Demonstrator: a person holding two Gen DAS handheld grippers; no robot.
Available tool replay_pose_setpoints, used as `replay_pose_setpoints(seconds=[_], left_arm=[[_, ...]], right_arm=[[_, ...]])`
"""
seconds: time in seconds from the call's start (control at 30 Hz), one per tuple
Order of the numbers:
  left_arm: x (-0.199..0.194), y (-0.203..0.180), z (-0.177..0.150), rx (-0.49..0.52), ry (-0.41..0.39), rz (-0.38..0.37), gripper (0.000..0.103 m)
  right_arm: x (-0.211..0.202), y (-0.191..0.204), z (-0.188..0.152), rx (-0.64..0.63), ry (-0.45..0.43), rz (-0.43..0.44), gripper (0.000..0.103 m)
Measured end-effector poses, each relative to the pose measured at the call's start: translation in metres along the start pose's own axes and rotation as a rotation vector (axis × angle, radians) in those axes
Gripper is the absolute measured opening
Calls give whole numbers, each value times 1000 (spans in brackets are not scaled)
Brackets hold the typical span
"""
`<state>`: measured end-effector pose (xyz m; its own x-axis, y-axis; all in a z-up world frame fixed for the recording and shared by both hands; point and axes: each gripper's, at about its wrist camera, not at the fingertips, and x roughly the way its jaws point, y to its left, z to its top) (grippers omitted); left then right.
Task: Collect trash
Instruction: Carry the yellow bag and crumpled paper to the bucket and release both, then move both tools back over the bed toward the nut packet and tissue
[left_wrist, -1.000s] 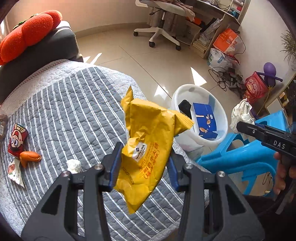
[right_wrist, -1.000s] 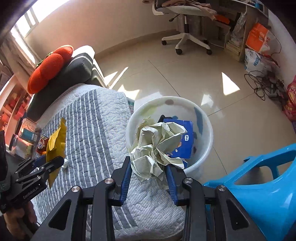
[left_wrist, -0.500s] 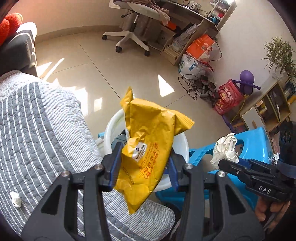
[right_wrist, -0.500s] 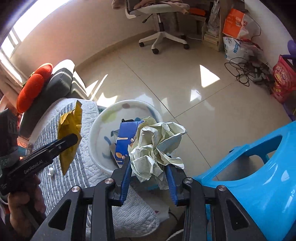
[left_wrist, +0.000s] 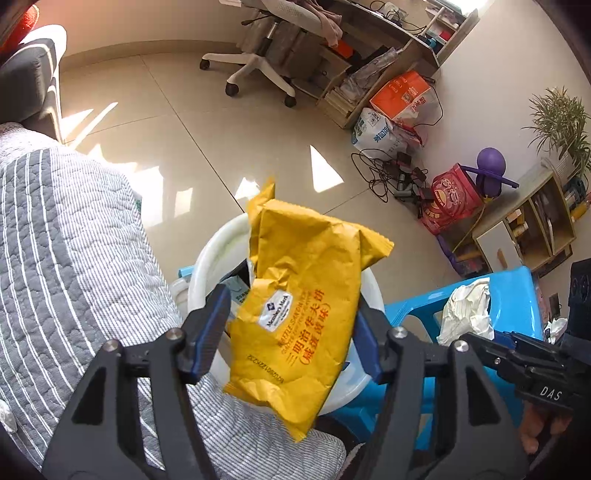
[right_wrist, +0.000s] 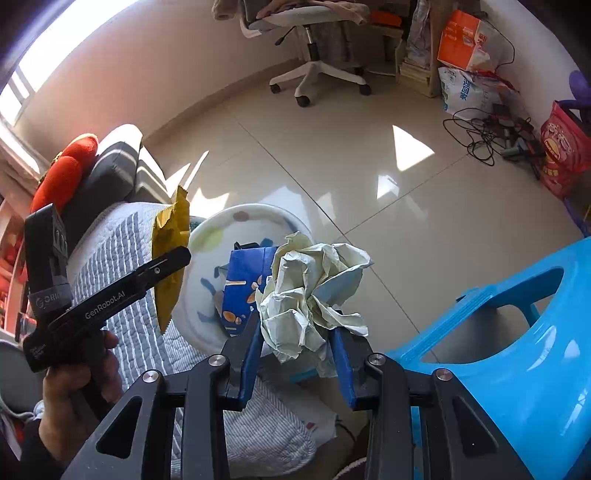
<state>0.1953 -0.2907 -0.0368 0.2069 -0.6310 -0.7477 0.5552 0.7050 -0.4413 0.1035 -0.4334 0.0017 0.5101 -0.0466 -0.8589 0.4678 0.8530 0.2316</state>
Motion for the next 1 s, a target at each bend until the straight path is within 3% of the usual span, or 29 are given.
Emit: replay_pose_setpoints(seconds=[0.2, 0.23, 0.33, 0.47, 0.57, 0.8, 0.87, 0.93, 1.0], left_arm=[[-21, 11, -8, 18, 12, 50, 84], [-26, 15, -9, 20, 14, 70, 84], [-40, 27, -16, 34, 34, 184, 99], [-66, 43, -28, 77, 38, 326, 102], [-85, 60, -37, 61, 31, 387, 102], [-119, 93, -51, -39, 40, 402, 102], [-128, 96, -55, -32, 29, 428, 102], [-136, 100, -59, -26, 23, 450, 102], [-143, 106, -63, -31, 20, 459, 102]], right_arm=[[5, 6, 3, 3, 7, 2, 39], [7, 8, 4, 5, 9, 3, 39], [12, 14, 6, 8, 17, 8, 39], [23, 28, 10, -5, 36, 1, 39], [32, 38, 11, -8, 51, -2, 39], [53, 56, 13, -8, 80, 13, 41], [55, 60, 16, -18, 68, 25, 46], [56, 62, 17, -17, 56, 29, 71], [55, 61, 18, 0, 46, 19, 72]])
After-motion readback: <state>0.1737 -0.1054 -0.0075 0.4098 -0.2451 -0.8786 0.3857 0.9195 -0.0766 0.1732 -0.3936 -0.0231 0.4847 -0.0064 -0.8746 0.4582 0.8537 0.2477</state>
